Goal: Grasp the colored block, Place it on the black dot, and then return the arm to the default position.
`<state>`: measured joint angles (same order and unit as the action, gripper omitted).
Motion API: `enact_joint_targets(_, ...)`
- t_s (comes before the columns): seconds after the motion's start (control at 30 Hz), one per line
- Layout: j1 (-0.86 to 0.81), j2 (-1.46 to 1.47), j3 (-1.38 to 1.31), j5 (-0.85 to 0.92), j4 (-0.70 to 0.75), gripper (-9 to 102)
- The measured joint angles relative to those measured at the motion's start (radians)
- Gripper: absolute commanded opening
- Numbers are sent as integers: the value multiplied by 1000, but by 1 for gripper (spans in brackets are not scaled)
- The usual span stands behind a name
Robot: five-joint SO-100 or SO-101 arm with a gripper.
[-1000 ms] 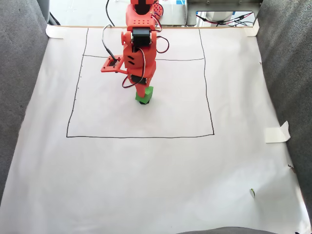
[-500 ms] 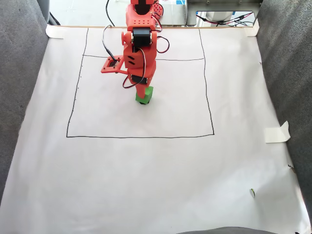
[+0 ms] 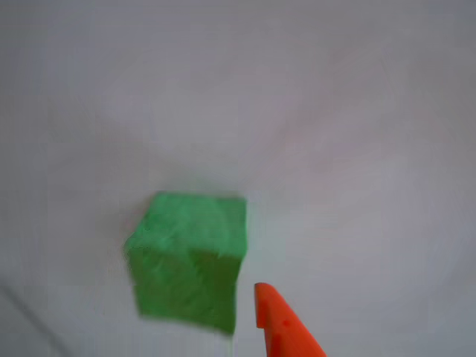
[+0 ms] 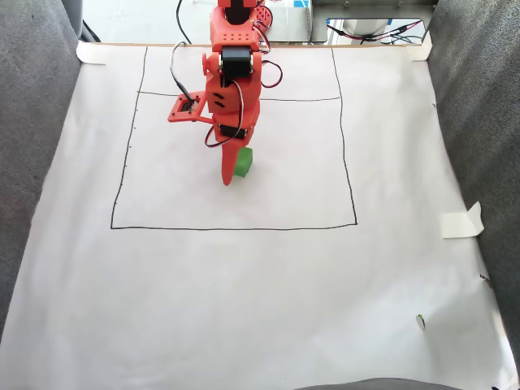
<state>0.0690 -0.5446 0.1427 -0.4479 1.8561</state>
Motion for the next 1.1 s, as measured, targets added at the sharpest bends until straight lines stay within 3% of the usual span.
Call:
enact_joint_targets(0.23, 49, -247, 166, 25, 6, 54)
enact_joint_targets(0.47, 91, -652, 525, 69, 0, 43)
enact_joint_targets(0.53, 100, -834, 692, 95, -37, 42)
enact_joint_targets(0.8, 110, -1664, 1591, 199, -425, 33)
enact_joint_targets(1.0, 86, -2220, 2062, 322, -454, 24)
enact_joint_targets(1.1, 115, -2425, 2220, 360, -420, 9)
